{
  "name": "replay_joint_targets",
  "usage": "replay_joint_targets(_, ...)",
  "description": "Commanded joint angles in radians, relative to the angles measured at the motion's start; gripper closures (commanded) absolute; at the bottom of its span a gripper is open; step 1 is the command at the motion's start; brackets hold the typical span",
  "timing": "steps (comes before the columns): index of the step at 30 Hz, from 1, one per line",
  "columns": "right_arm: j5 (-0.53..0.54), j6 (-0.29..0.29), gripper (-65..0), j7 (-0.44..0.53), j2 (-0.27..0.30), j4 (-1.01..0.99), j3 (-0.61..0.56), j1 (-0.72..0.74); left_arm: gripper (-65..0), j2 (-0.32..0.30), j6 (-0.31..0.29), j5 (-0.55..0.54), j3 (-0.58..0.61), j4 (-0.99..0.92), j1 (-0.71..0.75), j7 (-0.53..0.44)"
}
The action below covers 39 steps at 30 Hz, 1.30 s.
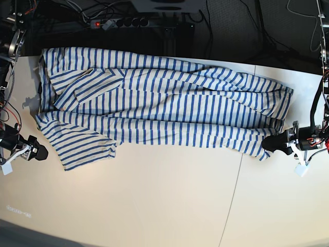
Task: Fold the T-shirt properly
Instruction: 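Fold the shirt lengthwise with both grippers toward the folded edge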
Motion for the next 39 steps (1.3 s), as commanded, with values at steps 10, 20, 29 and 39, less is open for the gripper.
replay_joint_targets(10, -0.09, 0.09, -36.4, 0.163, -0.063, -0.353, -0.031, 0.186, 0.0, -0.017, -0.014, -0.026, -0.005, 0.013, -0.027, -0.01)
replay_joint_targets(20, -0.177, 0.09, -36.2, 0.098, -0.212, -0.447, -0.032, 0.217, 0.0, -0.017, -0.014, -0.026, -0.005, 0.013, -0.027, -0.014)
replay_joint_targets(29, -0.18, 0.09, 0.0, 0.081, -0.22, -0.431, -0.032, 0.215, 0.0, -0.017, -0.014, -0.026, -0.005, 0.013, -0.03, -0.019)
replay_joint_targets(39, 0.137, 0.098, 0.0, -0.19, -0.133, -0.13, -0.033, 0.163, 0.0, -0.072, -0.014, -0.026, -0.005, 0.189, -0.006, 0.091)
